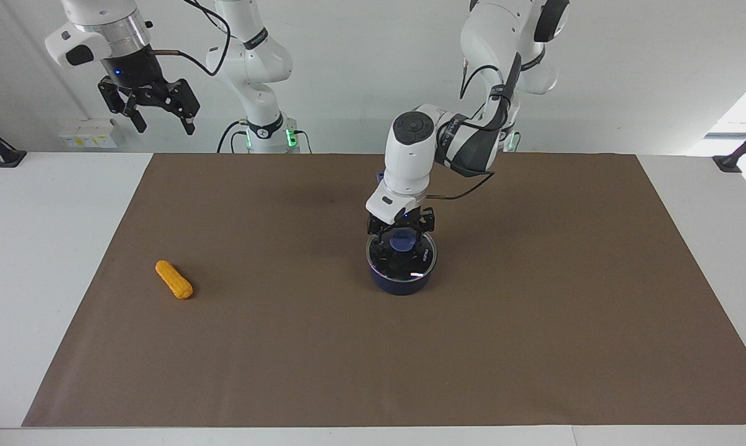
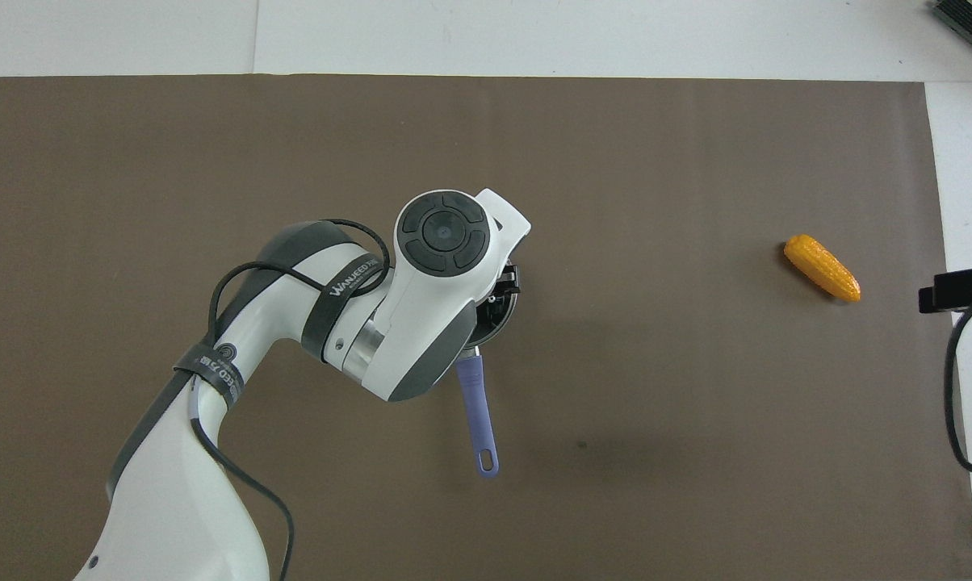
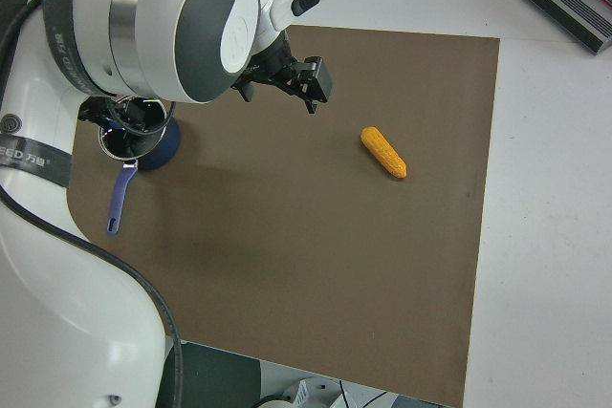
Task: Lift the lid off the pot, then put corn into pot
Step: 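Lift the glass lid off the pot with the left gripper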
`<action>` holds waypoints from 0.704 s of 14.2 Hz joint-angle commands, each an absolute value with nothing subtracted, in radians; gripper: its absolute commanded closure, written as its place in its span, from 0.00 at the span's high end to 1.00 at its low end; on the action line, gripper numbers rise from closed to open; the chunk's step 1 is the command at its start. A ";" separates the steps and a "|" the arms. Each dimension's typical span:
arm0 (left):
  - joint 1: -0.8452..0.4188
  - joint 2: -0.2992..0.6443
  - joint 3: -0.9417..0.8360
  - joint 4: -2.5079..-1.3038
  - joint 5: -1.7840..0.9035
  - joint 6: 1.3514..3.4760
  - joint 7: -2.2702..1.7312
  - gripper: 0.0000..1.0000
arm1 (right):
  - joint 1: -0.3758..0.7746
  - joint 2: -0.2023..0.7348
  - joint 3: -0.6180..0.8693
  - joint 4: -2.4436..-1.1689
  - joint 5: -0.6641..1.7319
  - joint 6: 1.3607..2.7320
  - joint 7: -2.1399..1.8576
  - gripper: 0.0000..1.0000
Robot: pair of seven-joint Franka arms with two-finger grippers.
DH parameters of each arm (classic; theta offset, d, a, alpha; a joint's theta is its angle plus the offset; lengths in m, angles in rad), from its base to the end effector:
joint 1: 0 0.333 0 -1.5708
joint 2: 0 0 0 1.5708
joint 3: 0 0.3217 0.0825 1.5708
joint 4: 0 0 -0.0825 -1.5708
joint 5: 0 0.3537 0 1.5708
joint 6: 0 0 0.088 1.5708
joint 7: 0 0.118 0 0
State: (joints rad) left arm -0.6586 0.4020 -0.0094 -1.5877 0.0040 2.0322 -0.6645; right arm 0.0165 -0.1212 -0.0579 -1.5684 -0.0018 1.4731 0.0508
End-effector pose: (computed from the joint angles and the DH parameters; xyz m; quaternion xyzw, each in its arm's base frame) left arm 0.5120 -0.4027 0.4141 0.9998 -0.0022 0.0167 0.0132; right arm 0.4744 -0.0220 0.6720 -0.9989 0.0460 -0.0128 0.0027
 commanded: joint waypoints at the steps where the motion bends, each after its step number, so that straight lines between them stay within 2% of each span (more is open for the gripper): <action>1: -0.672 0.416 0.006 -1.563 0.017 2.034 -0.678 1.00 | 0.009 -0.127 -0.055 -1.571 0.012 1.460 0.031 1.00; 3: -0.664 0.416 0.005 -1.563 0.017 2.037 -0.678 1.00 | 0.009 -0.127 -0.055 -1.571 0.011 1.460 0.031 1.00; 4: -0.661 0.417 0.005 -1.563 0.017 2.037 -0.678 0.81 | 0.009 -0.127 -0.055 -1.571 0.012 1.460 0.031 1.00; 5: -0.661 0.416 0.005 -1.563 0.014 2.037 -0.678 0.47 | 0.009 -0.127 -0.055 -1.571 0.011 1.460 0.031 1.00; 6: -0.660 0.417 0.005 -1.563 0.014 2.037 -0.678 0.25 | 0.009 -0.127 -0.055 -1.571 0.012 1.460 0.031 1.00; 7: -0.660 0.416 0.005 -1.563 0.009 2.037 -0.678 0.09 | 0.009 -0.127 -0.055 -1.571 0.012 1.460 0.031 1.00; 8: -0.660 0.416 0.005 -1.562 -0.001 2.034 -0.678 0.00 | 0.009 -0.127 -0.055 -1.571 0.012 1.460 0.031 1.00; 10: -0.658 0.405 0.009 -1.557 -0.002 2.014 -0.677 0.00 | 0.009 -0.127 -0.055 -1.571 0.012 1.460 0.028 1.00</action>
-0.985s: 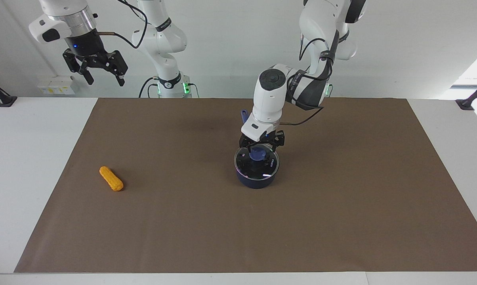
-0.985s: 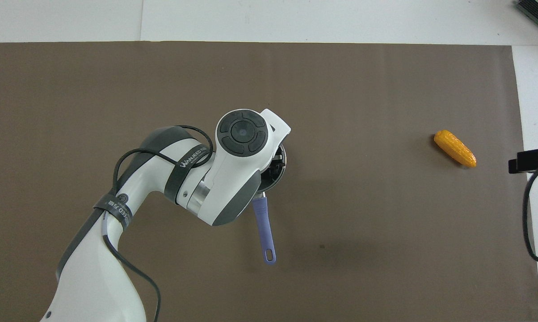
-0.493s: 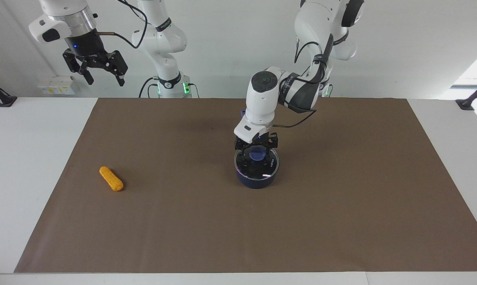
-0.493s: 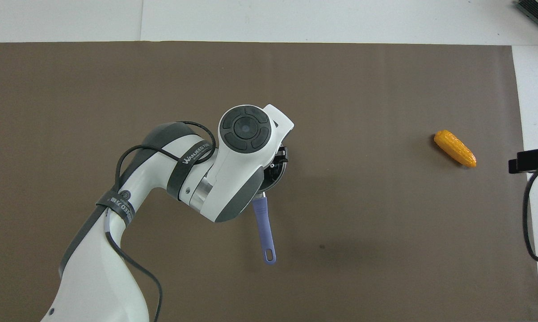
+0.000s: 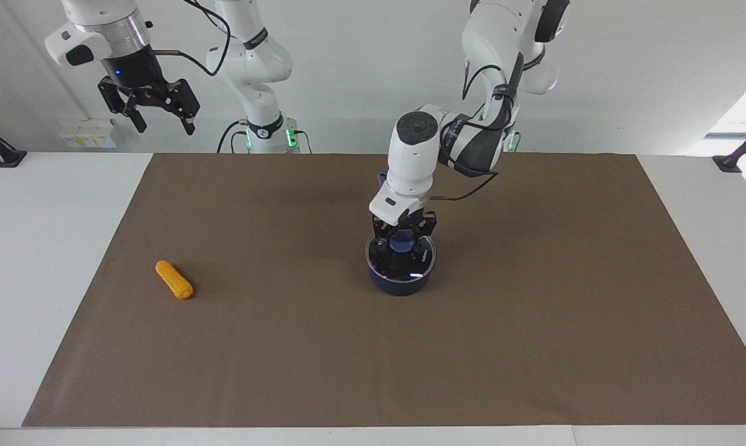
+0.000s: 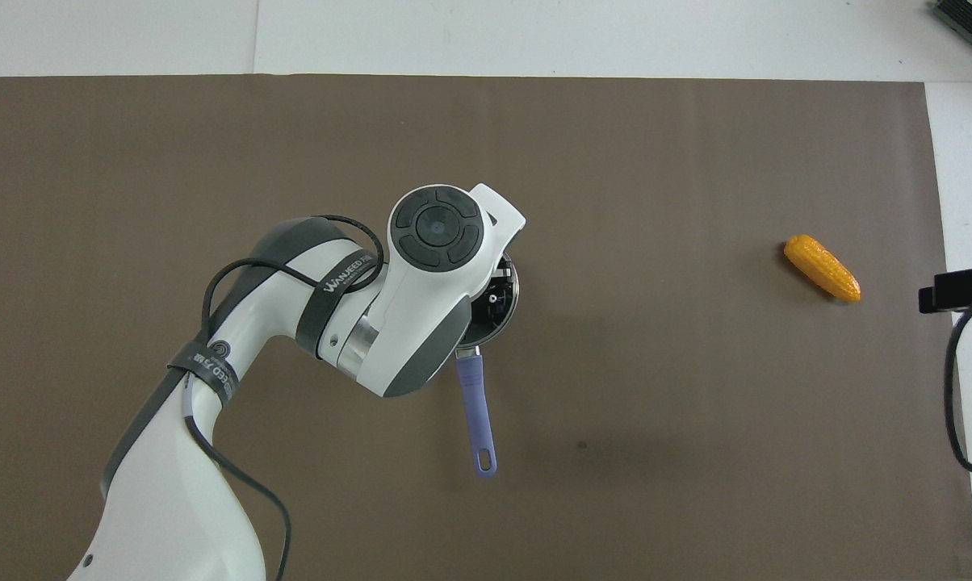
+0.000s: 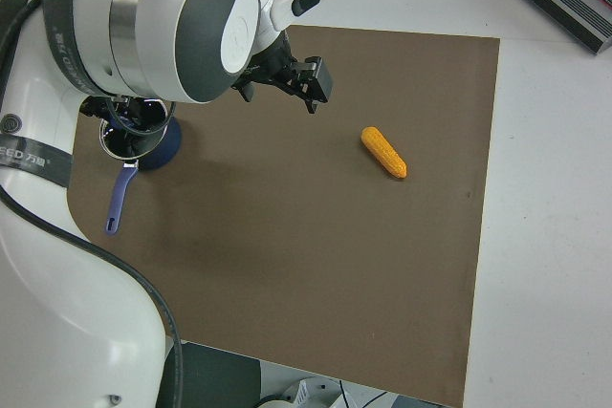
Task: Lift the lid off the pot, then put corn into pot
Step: 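Lift the glass lid off the pot with the left gripper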
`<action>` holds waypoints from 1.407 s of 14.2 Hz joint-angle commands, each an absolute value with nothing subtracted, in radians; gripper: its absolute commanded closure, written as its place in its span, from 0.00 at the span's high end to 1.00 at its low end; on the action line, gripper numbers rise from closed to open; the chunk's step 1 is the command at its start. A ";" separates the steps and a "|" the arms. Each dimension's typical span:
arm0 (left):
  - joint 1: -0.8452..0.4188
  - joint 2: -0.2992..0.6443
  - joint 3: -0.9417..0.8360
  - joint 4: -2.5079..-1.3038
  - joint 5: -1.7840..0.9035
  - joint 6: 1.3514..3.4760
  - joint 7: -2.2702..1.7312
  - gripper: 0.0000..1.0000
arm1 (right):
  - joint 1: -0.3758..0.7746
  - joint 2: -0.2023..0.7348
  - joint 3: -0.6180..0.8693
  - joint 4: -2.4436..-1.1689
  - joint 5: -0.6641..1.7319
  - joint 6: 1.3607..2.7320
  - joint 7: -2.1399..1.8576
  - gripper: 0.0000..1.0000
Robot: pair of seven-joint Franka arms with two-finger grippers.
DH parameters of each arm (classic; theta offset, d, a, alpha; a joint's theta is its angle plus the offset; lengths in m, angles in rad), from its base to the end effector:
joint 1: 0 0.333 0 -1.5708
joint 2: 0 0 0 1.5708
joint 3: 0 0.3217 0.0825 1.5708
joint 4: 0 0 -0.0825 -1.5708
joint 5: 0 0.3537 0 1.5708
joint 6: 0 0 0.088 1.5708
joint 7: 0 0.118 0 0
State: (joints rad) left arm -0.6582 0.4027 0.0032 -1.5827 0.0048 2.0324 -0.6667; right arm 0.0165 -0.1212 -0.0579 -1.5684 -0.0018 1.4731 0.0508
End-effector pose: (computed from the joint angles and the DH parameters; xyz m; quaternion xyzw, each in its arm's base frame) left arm 0.5174 -0.3974 0.4159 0.9997 0.0047 0.0203 0.0122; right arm 0.4744 -0.0220 0.6720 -0.9989 0.0460 -0.0128 0.0027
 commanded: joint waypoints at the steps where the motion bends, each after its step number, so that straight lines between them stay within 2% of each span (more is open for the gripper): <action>1: -0.658 0.397 0.012 -1.551 -0.002 2.014 -0.676 0.00 | 0.009 -0.127 -0.057 -1.571 0.012 1.460 0.026 1.00; 4: -0.658 0.385 0.017 -1.507 0.011 1.935 -0.676 0.00 | 0.008 -0.127 -0.055 -1.571 0.006 1.471 -0.010 1.00; 7: -0.629 0.339 0.028 -1.494 0.015 1.899 -0.661 0.00 | 0.005 -0.111 -0.057 -1.621 0.009 1.567 -0.098 1.00; 12: -0.502 0.264 0.029 -1.505 0.003 1.832 -0.438 0.00 | -0.012 0.059 -0.057 -1.651 0.008 1.777 -0.174 1.00; 14: -0.456 0.249 0.029 -1.512 0.003 1.810 -0.343 0.00 | -0.044 0.127 -0.058 -1.677 0.006 1.885 -0.314 1.00; 16: -0.417 0.229 0.029 -1.529 0.002 1.795 -0.279 0.00 | -0.087 0.187 -0.058 -1.686 0.006 1.930 -0.566 1.00; 19: -0.341 0.215 0.029 -1.543 0.002 1.781 -0.165 0.00 | -0.124 0.207 -0.058 -1.745 -0.005 2.031 -0.788 1.00; 20: -0.310 0.213 0.029 -1.554 0.002 1.781 -0.123 0.00 | -0.123 0.239 -0.058 -1.750 -0.005 2.055 -0.851 1.00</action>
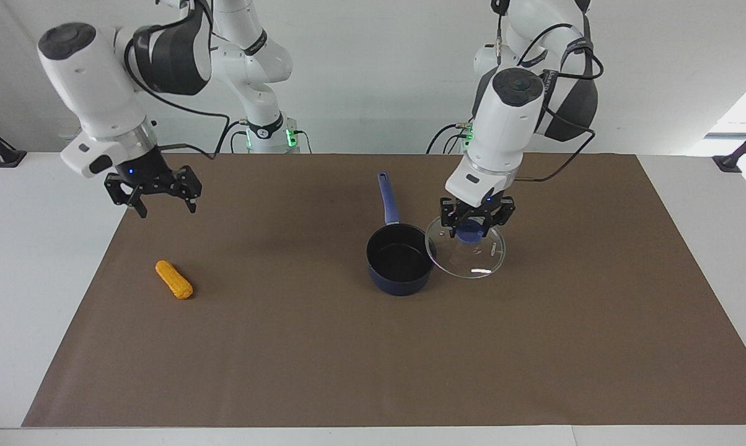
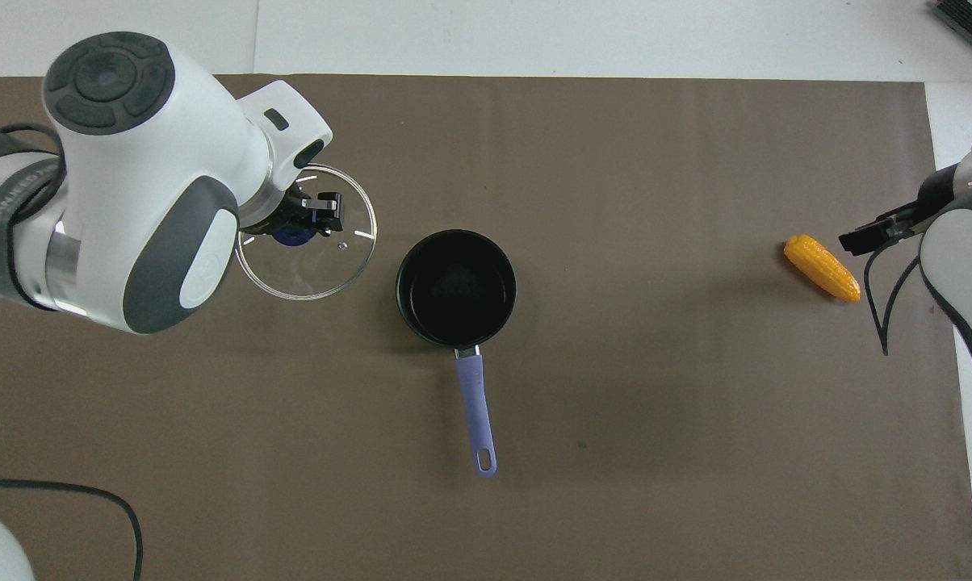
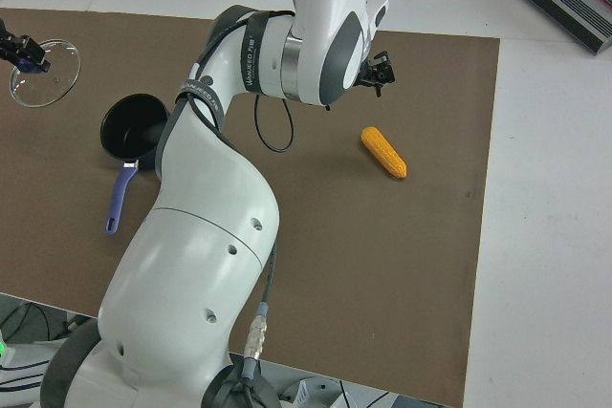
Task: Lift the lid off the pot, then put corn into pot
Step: 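Set the lid down beside the pot while the right gripper grasps the corn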
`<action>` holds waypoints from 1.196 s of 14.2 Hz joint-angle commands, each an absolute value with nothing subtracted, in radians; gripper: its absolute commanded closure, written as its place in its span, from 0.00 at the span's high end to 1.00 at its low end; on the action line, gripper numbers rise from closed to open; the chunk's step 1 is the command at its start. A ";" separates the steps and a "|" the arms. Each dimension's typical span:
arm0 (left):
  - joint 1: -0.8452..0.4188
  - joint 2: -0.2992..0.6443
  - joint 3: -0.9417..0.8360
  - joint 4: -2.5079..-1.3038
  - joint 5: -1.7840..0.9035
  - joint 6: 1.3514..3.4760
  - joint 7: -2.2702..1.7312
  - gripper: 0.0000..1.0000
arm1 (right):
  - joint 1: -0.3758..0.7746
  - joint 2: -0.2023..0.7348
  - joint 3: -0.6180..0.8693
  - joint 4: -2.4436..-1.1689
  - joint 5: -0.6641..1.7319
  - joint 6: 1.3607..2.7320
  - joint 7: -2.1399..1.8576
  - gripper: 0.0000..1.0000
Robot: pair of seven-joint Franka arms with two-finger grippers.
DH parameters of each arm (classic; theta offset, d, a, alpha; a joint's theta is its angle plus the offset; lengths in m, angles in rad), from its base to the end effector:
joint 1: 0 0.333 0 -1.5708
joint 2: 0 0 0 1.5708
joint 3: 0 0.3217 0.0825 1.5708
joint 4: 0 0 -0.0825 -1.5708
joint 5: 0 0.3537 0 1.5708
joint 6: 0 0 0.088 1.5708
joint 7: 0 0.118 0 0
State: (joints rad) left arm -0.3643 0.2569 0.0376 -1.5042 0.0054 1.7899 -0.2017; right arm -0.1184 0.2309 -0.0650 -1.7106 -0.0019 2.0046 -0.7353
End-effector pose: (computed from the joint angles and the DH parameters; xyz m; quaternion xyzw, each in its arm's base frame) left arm 0.5826 -0.1996 0.5220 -0.9978 0.0637 -0.0159 0.0034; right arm 0.5990 -0.1082 0.4641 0.9612 0.2737 0.0248 0.0215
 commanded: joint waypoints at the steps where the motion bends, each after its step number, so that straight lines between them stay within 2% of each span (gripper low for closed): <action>1: -0.278 0.206 0.029 -1.568 0.000 1.784 -0.077 0.00 | -0.124 0.276 -0.058 -1.756 -0.005 2.098 -0.889 1.00; 7: -0.097 0.186 0.029 -1.629 -0.023 1.816 0.178 0.00 | -0.190 0.376 -0.057 -1.874 0.000 2.298 -1.100 1.00; 11: 0.001 0.106 0.029 -1.813 -0.023 1.936 0.285 0.00 | -0.187 0.380 -0.057 -1.894 0.012 2.318 -1.098 1.00; 16: 0.051 -0.028 0.029 -2.069 -0.023 2.052 0.295 0.00 | -0.150 0.383 -0.057 -1.894 0.014 2.321 -1.030 1.00; 17: 0.069 -0.026 0.029 -2.091 -0.023 2.063 0.295 0.00 | -0.144 0.383 -0.057 -1.894 0.014 2.321 -1.020 0.91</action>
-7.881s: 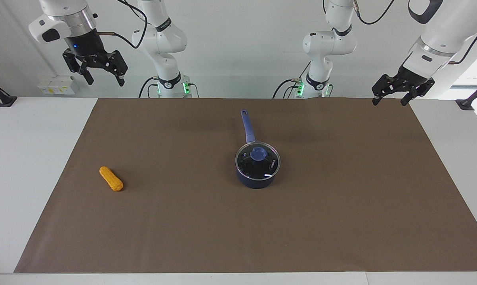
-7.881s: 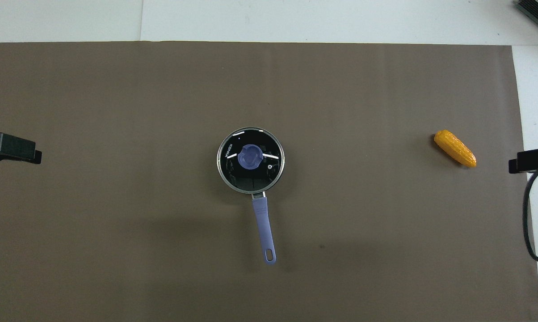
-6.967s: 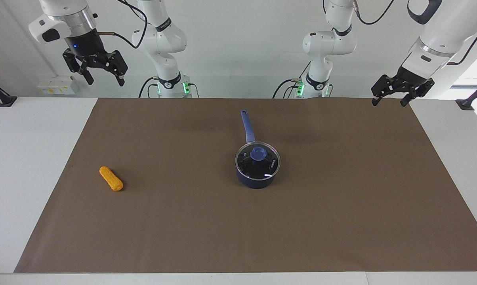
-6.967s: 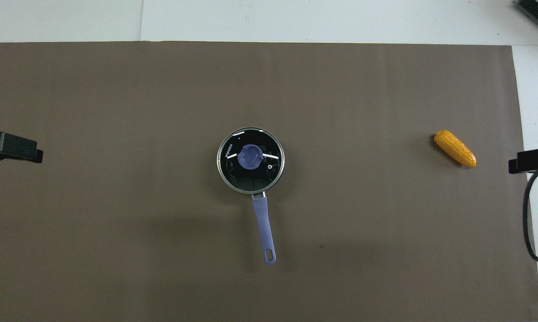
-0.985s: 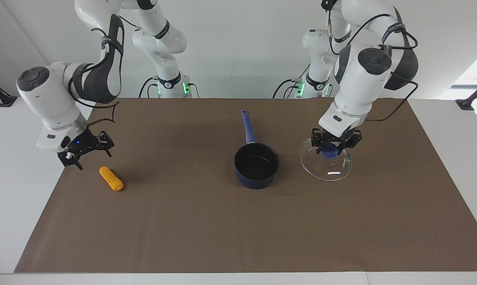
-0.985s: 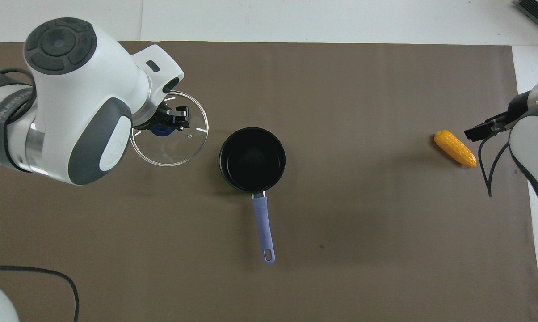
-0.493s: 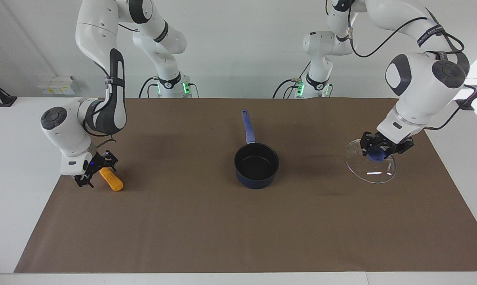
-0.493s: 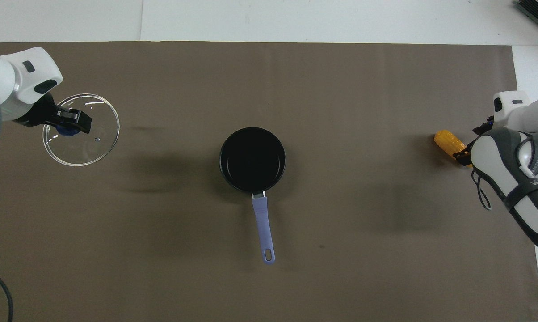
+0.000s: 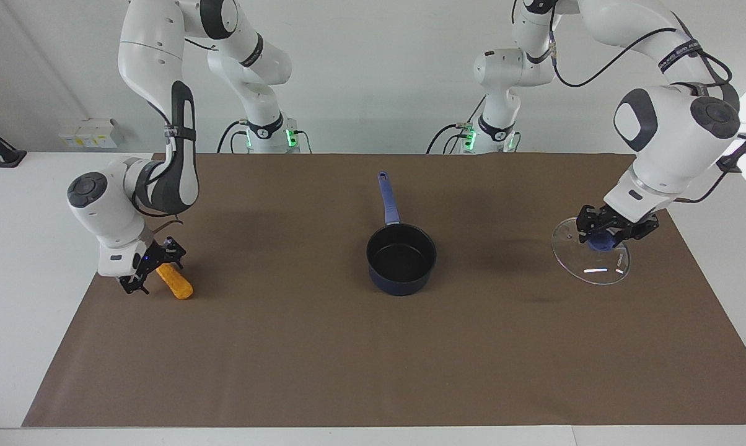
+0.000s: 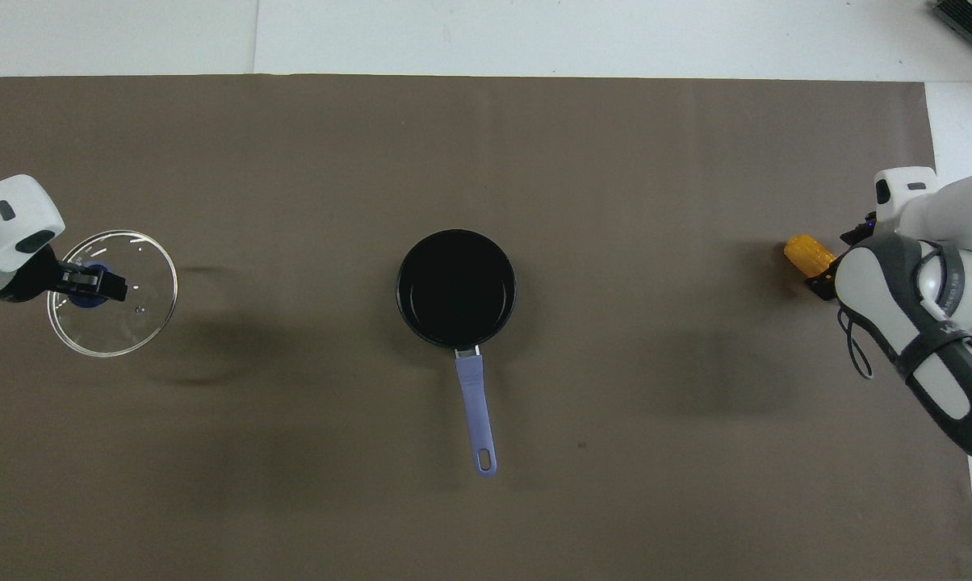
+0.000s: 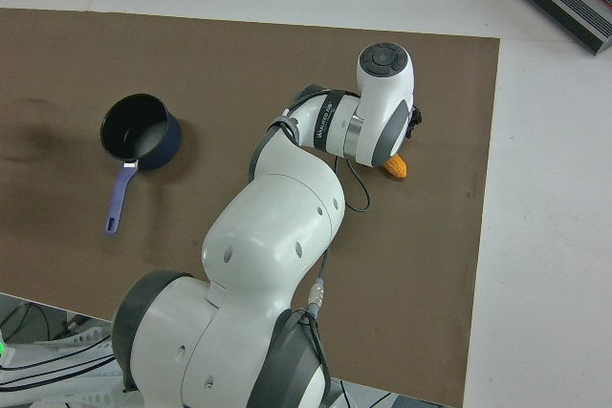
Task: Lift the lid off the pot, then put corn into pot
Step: 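Set the lid down beside the pot while the right gripper grasps the corn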
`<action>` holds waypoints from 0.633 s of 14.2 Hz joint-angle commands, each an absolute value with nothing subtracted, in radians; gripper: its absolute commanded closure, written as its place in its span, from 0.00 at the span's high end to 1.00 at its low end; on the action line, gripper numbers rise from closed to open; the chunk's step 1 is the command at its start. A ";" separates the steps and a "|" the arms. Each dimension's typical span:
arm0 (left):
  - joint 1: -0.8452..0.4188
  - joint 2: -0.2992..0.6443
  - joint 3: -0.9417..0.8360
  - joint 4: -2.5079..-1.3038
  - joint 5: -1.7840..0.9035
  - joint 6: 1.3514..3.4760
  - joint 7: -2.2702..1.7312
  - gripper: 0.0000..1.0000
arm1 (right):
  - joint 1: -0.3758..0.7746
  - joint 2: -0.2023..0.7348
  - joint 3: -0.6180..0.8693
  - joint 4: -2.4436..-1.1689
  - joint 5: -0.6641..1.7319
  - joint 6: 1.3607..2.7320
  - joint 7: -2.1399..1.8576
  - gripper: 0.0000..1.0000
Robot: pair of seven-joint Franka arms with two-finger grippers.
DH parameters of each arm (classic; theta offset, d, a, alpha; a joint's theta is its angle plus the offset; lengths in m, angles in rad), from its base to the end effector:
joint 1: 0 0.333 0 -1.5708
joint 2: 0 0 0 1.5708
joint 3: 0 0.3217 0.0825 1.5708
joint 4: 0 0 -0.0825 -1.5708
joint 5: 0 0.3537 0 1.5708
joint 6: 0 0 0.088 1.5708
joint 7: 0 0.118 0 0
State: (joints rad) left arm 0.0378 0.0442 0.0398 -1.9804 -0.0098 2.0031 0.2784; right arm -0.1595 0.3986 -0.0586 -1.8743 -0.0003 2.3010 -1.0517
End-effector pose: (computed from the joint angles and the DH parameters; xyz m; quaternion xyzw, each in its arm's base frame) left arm 0.5346 0.0407 0.4500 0.9951 -0.0981 -0.0099 0.0054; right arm 0.6015 -0.1308 0.3169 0.9132 0.4071 0.0048 0.0177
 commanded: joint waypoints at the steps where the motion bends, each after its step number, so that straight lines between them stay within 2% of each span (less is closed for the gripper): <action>1: 0.075 -0.025 0.029 -2.118 -0.023 2.089 0.296 0.00 | -0.144 0.385 -0.057 -1.893 0.014 2.322 -1.019 0.75; 3: 0.087 -0.026 0.029 -2.172 -0.025 2.141 0.302 0.00 | -0.144 0.387 -0.057 -1.893 0.014 2.322 -1.016 0.60; 4: 0.095 -0.028 0.029 -2.195 -0.025 2.160 0.323 0.00 | -0.144 0.390 -0.057 -1.893 0.014 2.322 -1.003 0.44; 5: 0.098 -0.029 0.029 -2.219 -0.025 2.193 0.349 0.00 | -0.144 0.391 -0.057 -1.891 0.014 2.321 -0.991 0.07; 6: 0.104 -0.029 0.029 -2.236 -0.025 2.224 0.369 0.00 | -0.144 0.391 -0.057 -1.891 0.014 2.319 -0.958 0.00; 9: 0.118 -0.028 0.029 -2.347 -0.025 2.363 0.376 0.00 | -0.144 0.390 -0.055 -1.858 0.014 2.286 -0.914 0.00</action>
